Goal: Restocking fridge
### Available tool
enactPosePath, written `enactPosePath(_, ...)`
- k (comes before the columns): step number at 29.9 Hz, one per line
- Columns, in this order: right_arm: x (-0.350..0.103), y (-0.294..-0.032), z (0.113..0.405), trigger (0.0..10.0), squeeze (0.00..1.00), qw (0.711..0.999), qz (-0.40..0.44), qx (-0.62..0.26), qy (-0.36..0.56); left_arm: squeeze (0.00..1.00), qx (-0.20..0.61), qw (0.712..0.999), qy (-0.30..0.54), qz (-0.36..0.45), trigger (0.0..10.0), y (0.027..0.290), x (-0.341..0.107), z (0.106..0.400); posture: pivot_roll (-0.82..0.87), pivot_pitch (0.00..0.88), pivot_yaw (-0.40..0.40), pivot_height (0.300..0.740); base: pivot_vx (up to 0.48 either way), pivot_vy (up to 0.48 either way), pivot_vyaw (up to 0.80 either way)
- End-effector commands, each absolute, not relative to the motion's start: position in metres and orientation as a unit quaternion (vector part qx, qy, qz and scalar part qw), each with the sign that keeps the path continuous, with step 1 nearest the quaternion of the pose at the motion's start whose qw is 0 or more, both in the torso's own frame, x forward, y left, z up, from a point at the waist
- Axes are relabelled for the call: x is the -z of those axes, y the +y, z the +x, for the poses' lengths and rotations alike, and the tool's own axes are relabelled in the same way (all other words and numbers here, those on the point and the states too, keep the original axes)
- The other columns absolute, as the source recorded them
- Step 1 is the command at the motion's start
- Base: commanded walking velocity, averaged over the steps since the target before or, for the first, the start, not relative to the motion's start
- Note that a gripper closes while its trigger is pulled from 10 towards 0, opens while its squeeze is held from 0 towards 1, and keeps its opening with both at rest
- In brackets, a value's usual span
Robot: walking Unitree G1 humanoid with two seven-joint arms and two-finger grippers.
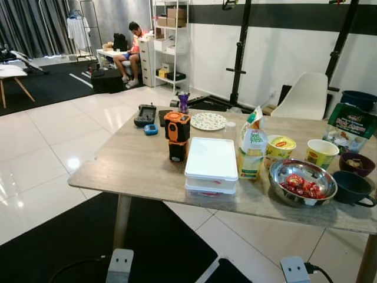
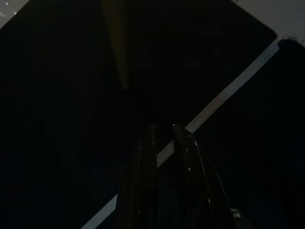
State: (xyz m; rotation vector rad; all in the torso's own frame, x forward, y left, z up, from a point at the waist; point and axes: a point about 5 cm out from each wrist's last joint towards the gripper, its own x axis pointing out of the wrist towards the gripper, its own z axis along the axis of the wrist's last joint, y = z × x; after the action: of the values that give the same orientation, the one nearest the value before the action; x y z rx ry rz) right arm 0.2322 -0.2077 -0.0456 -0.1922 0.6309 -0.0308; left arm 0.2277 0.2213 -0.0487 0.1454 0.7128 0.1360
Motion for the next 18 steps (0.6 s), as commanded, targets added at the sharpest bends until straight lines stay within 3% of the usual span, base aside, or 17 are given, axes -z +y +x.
enactPosePath(1, 0.0436, -0.2067, 0.2349, 10.0, 0.0, 0.949, -0.09, 0.014, 0.303, 0.0, -0.065, 0.931, 0.353, 0.066, 10.0, 0.2207, 0.0511, 0.2243, 0.0, 0.056, -0.025, 0.74, 0.0, 0.0, 0.0)
enactPosePath(18, 0.0405, -0.206, 0.2401, 10.0, 0.0, 0.951, -0.075, 0.027, 0.298, 0.0, -0.058, 0.933, 0.35, 0.065, 10.0, 0.2143, 0.0504, 0.2275, -0.01, 0.043, -0.012, 0.74, 0.0, 0.0, 0.0)
